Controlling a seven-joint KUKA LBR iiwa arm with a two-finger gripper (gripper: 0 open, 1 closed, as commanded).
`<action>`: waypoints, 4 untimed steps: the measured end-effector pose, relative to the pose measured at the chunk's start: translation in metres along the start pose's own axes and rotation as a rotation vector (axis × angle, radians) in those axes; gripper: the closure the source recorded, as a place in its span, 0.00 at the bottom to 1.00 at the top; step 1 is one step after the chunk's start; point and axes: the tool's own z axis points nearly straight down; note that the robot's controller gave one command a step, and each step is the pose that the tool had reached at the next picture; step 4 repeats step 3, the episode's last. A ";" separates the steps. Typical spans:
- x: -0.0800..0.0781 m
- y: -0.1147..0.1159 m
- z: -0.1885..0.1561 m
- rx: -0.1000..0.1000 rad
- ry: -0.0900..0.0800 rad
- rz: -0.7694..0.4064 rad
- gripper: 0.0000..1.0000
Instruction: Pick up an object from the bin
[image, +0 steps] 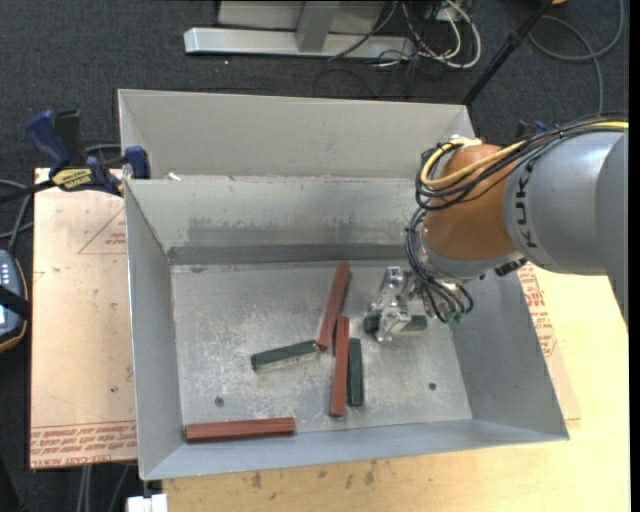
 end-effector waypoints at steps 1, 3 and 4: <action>0.016 0.034 -0.113 -0.003 0.015 -0.067 1.00; 0.014 0.031 -0.127 -0.005 0.022 -0.132 1.00; 0.014 0.031 -0.127 -0.005 0.022 -0.132 1.00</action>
Offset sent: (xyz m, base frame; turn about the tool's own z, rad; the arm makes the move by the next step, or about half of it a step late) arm 0.0000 0.0000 0.0000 0.0000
